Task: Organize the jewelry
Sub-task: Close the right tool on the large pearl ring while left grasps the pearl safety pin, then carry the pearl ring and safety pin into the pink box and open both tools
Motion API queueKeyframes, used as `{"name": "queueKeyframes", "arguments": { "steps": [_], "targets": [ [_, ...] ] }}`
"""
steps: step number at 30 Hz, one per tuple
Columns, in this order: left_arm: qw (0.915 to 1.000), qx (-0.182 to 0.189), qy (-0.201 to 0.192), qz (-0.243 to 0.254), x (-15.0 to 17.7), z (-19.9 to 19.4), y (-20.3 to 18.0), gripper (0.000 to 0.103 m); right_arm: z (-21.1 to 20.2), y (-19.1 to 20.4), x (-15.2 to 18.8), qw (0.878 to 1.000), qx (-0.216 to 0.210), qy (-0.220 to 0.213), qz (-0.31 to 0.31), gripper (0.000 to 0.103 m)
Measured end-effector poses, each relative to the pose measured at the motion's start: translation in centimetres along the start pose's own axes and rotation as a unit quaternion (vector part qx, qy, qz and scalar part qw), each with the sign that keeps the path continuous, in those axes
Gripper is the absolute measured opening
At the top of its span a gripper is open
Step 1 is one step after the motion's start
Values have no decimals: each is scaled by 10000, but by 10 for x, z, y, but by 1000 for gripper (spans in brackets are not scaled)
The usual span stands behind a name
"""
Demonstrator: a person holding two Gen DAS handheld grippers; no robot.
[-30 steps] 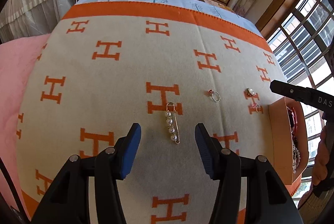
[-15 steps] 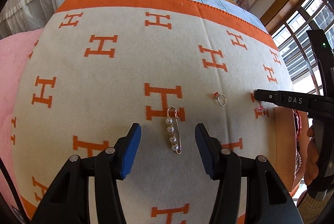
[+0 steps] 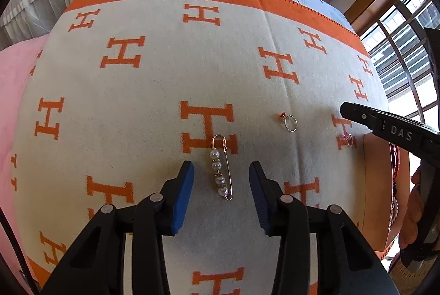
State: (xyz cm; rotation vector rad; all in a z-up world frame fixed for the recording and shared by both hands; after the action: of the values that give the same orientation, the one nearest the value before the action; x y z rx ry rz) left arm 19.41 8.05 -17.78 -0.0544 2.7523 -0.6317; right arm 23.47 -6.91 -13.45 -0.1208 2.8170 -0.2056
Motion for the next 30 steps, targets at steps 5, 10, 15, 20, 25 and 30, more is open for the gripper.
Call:
{"name": "queueKeyframes", "arguments": {
  "steps": [5,10,15,20,25,30],
  "targets": [
    [9999,-158,46,46,-1,4,-1,8,-28,-4,14,9991,-195,-373,-73,19],
    [9998,5,26,-175,-1,3,1,5,-53,-14,25,9967,-505,-628,-16,19],
    [9997,147,-150,-159,1,-14,-10,5,-77,-34,38,9929,-760,-908,122,19],
    [9985,356,-364,213,2,-40,-51,5,-102,-65,54,9879,-848,-1260,313,19],
    [9936,648,-493,779,6,-59,-112,5,-122,-101,74,9836,-849,-1495,546,19],
    [9854,917,-462,1359,13,-63,-176,5,-119,-136,92,9825,-764,-1479,831,19]
  ]
}}
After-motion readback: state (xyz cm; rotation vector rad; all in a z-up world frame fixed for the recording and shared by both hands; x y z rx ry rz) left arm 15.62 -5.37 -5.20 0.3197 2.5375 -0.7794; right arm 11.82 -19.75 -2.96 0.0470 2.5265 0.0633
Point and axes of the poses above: each gripper's, at about its wrist camera, not at the fingertips, and z roughly the way its jaws point, y to its left, x to its underside, the point moved 4 cm from there along z, roughly the way its jaws point, and after that the axes turned 14 degrees about x, right-handed, at the moved point
